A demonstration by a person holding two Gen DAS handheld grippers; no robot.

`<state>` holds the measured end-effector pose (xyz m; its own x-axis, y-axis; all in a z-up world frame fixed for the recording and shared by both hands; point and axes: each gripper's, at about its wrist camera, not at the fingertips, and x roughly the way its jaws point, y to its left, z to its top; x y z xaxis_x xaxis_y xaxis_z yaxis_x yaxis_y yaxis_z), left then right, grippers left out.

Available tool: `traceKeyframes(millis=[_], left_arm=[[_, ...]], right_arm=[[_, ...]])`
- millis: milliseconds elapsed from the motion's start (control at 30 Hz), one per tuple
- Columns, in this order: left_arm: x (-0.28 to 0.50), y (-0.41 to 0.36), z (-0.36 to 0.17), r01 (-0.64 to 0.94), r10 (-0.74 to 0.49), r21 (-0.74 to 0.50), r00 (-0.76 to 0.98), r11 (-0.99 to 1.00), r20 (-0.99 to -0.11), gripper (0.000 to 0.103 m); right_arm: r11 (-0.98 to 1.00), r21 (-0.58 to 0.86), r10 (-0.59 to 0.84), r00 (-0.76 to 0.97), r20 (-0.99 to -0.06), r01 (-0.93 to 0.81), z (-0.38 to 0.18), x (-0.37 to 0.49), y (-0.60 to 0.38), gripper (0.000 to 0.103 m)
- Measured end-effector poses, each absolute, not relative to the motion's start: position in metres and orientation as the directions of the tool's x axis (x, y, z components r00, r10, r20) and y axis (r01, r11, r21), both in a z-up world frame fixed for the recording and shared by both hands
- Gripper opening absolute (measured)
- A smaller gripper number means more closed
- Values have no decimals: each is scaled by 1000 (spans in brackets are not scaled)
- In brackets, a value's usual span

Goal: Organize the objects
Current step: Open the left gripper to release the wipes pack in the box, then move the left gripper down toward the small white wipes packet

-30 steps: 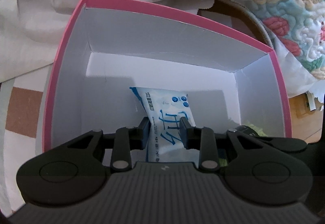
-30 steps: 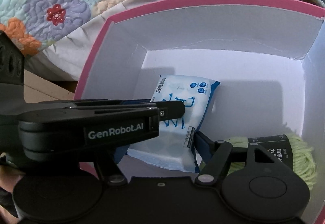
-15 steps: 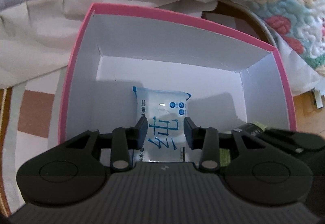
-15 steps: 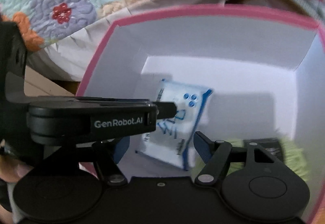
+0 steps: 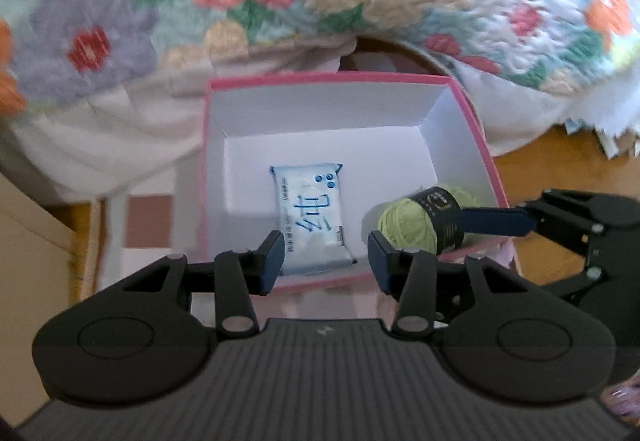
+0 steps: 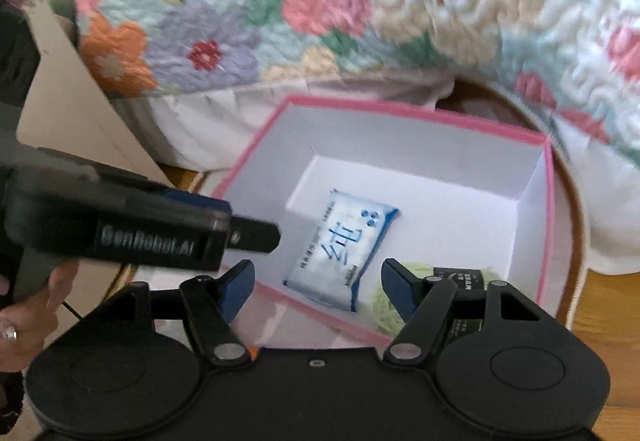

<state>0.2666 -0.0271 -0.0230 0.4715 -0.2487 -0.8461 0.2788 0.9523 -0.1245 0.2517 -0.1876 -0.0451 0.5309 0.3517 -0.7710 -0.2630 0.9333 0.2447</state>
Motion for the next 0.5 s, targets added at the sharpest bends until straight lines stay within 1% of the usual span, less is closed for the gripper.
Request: traceKeyframes(millis=[33,100,300,400,433,500], left_arm=[[257,-27,-14,291,-233,-97,482,952,-844,46],[245,-24,-1,296,-229,-88,483,951,-845,49],[208,-9,28,307,-258,-119,468,944,-845,52],[190,-1,38,328,-307,-165,448,930,-840,52],[182,0,42,336,-308,-159,455,928,-835,52],[167,-1,47,348,-267,-92,497,933,-826,52]], right_arm=[[935,250,349,518,-781,-252,-40,248,-188,78],[931,272,360,486,-797,-244,-29,237,-191,78],[928,231,351,481,-803,-293,2,196,-190,78],[918,245,372,464,-804,-311,17,176,-191,78],[916,247,376,462,-803,-316,23,170,-191,78],[914,236,376,465,-802,-330,31,158,-192,79]])
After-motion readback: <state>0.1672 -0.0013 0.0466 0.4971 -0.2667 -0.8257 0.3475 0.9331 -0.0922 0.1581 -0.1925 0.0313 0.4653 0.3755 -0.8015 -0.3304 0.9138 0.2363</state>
